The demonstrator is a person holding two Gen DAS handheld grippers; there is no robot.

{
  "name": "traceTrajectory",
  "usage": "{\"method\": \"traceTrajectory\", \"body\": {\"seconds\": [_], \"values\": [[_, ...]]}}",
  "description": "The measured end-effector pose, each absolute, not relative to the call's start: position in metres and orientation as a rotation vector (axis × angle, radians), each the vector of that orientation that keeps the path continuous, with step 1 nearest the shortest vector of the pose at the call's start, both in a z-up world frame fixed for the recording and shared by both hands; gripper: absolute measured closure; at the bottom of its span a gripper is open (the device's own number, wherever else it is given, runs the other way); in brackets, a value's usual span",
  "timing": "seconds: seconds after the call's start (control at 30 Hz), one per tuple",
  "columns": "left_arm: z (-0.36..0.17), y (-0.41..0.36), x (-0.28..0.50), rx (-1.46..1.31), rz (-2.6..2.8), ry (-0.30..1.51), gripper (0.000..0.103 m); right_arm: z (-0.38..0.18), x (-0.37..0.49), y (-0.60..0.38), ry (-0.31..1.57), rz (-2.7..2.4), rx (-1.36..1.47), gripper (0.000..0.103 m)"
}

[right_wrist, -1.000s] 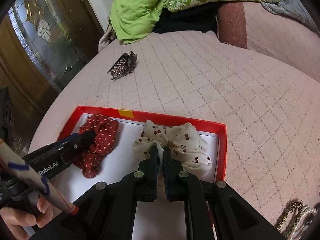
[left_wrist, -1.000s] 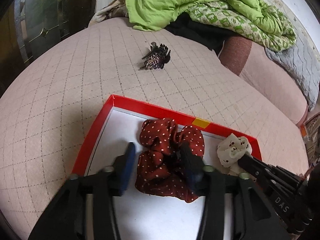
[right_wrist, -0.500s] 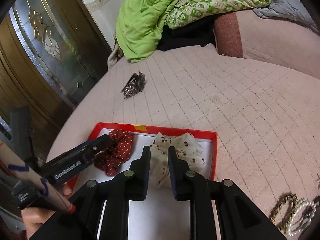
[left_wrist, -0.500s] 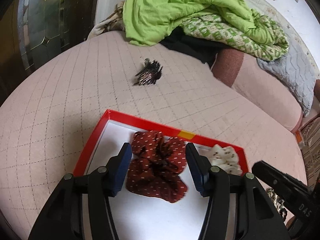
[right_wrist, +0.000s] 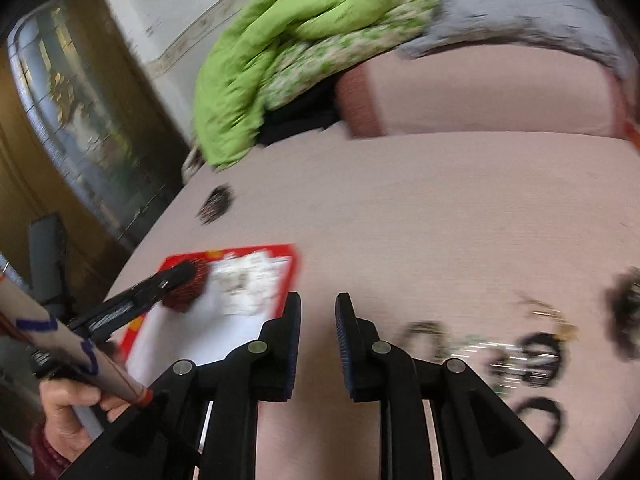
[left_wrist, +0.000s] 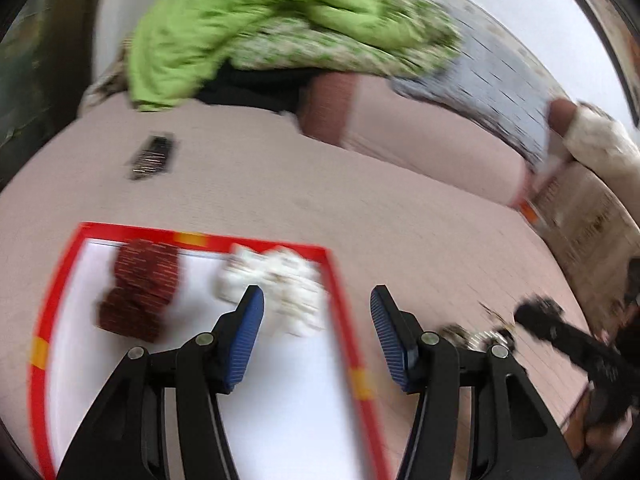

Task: Organize jewelry
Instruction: 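Grasp the leopard hair tie with the left tool while the right grasps the black tie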

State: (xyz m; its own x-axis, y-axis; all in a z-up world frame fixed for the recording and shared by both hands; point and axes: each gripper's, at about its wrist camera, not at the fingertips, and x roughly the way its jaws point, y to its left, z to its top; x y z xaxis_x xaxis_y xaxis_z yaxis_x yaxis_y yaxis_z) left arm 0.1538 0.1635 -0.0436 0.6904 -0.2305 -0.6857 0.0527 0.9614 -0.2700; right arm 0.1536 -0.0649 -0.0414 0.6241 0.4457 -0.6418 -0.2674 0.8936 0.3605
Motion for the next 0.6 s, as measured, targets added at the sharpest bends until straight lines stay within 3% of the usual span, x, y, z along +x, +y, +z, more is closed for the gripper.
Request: {"method": "traceTrajectory", "body": {"seconds": [0.3,0.43,0.6], "values": [[-0.069,0.046,0.136,-0.042,-0.435,0.890,0.050,-0.056,0.141,-0.169,0.751,0.217,0.368,0.084],[-0.085,0.008,0.134,0.084,-0.489,0.922,0.069,-0.061,0.141,-0.201,0.752,0.183,0.456,0.083],[-0.105,-0.016,0.145,0.145,-0.510,0.966,0.074,-0.066,0.139,-0.221,0.761,0.190,0.532,0.083]]}}
